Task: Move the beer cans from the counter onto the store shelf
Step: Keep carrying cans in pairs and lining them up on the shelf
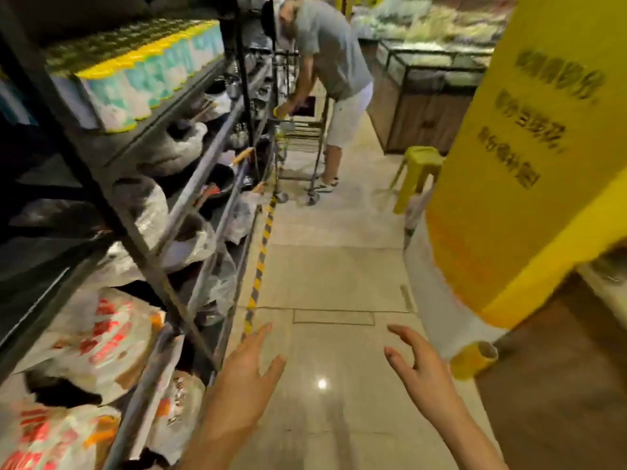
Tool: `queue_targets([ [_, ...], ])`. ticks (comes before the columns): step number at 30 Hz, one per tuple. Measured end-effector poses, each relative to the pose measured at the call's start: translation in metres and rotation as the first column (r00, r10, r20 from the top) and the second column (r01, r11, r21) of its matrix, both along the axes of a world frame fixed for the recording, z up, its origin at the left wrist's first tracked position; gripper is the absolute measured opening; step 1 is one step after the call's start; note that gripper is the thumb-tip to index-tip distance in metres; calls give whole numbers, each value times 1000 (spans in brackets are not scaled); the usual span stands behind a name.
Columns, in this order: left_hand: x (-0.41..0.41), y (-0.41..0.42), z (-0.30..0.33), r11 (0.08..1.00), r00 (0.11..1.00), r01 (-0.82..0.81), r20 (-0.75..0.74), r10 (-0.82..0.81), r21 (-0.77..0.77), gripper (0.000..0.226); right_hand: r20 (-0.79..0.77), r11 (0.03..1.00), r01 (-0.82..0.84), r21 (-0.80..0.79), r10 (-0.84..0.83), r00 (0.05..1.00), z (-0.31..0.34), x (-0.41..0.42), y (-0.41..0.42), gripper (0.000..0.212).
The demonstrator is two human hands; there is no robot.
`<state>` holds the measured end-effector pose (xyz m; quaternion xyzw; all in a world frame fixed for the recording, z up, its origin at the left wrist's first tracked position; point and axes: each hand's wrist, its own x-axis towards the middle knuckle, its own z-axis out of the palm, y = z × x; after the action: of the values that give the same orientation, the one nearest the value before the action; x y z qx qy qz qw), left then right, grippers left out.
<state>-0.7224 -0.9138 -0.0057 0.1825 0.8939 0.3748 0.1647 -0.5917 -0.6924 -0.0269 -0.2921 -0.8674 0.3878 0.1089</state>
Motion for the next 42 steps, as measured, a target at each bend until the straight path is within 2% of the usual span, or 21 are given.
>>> queue_targets([
  [3, 59, 66, -12, 987, 984, 161, 73, -160, -11, 56, 46, 995, 80, 55, -83, 995, 0, 93, 42, 38],
  [6, 131, 139, -17, 929, 923, 371, 107, -369, 10, 53, 168, 973, 198, 120, -217, 962, 0, 196, 78, 42],
  [11, 253, 254, -18, 716, 712, 698, 93, -696, 9, 52, 277, 840, 527, 131, -541, 794, 4, 357, 116, 44],
  [14, 309, 302, -13, 613, 612, 789, 105, -784, -26, 53, 272, 754, 647, 110, -650, 710, 4, 419, 128, 41],
  [17, 342, 340, -7, 558, 561, 827, 115, -820, -60, 53, 262, 710, 699, 87, -693, 671, 3, 453, 148, 40],
  [21, 345, 398, -13, 486, 487, 873, 115, -866, -34, 53, 222, 692, 717, 77, -713, 665, 1, 468, 197, 40],
  [25, 342, 467, -18, 551, 547, 835, 106, -830, 3, 52, 155, 728, 682, 71, -683, 714, 3, 467, 270, 39],
  [28, 340, 526, -23, 566, 559, 824, 125, -820, 25, 52, 136, 758, 648, 82, -652, 746, 9, 467, 327, 36],
  [33, 357, 630, -31, 624, 609, 781, 191, -770, 22, 50, 77, 711, 684, 162, -700, 710, 15, 488, 412, 34],
  [35, 372, 667, -33, 627, 613, 779, 195, -766, 14, 47, 104, 709, 696, 115, -705, 701, 17, 503, 437, 34],
  [42, 442, 768, -22, 438, 422, 891, 139, -896, 120, 45, 182, 644, 765, 30, -756, 629, 8, 570, 507, 31],
])
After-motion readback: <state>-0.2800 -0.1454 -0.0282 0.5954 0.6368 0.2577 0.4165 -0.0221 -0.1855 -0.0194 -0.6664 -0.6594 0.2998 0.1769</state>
